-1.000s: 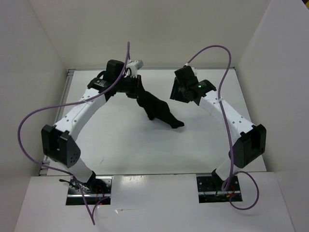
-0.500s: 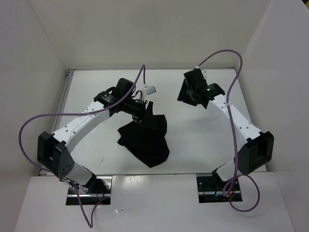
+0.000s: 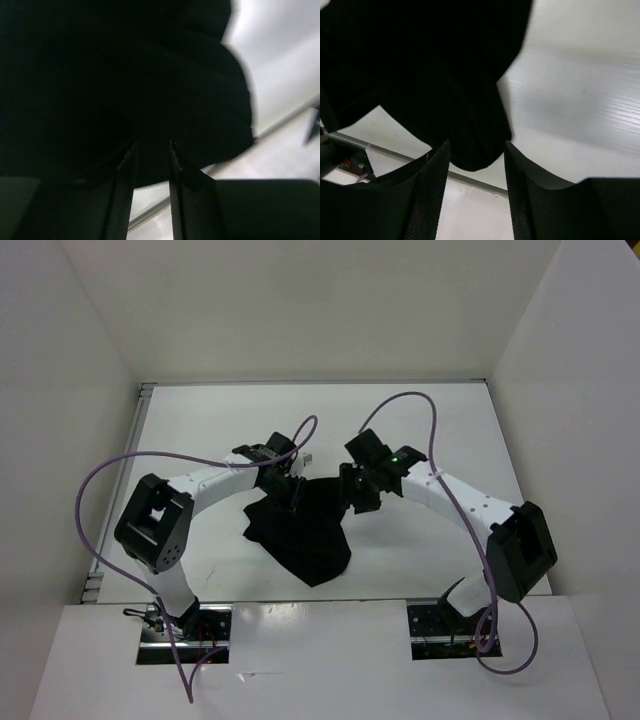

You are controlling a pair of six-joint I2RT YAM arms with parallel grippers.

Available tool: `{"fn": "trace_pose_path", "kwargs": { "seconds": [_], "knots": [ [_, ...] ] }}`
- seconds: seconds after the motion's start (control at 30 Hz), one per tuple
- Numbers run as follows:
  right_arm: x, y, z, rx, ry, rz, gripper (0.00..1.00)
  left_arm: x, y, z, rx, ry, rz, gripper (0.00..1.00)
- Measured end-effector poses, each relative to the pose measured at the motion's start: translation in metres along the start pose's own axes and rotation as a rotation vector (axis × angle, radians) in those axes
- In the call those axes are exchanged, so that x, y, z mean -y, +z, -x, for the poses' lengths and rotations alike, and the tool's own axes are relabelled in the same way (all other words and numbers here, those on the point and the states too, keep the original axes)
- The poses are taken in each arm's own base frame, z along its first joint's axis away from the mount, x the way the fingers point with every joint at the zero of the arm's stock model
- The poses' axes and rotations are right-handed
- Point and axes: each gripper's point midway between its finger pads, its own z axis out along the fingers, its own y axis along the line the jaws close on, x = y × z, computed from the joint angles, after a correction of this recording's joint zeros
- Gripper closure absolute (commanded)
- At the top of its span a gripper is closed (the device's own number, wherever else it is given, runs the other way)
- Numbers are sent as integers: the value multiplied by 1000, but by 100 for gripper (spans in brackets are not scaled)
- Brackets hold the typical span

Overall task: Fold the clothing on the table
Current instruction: Flatten the skirt out

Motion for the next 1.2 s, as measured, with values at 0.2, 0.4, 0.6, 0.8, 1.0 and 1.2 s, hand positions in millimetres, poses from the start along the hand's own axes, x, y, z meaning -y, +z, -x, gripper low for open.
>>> {"fn": "trace_pose_path", "kwargs": {
  "seconds": [0.2,0.4,0.6,0.8,1.0,1.2],
  "knots": [
    [-22,41,-43,-162,-112,20,50,-26,19,-9,-41,-45,109,66],
    [-21,73,-76,-277,-178,-11,53,-36,21,-2,-20,-60,130,67],
    [-18,87,-84,-309,-207,-20,76,-45,18,2,-11,-86,137,67],
    [-20,92,-98,-341,-265,-36,100,-38,-8,23,70,-91,101,66],
    [-67,46,-70,-243,-306,58,100,-33,-90,69,326,-95,66,63],
    [-126,-40,-11,-8,-306,244,100,-40,-128,79,438,-111,73,63]
  ]
}}
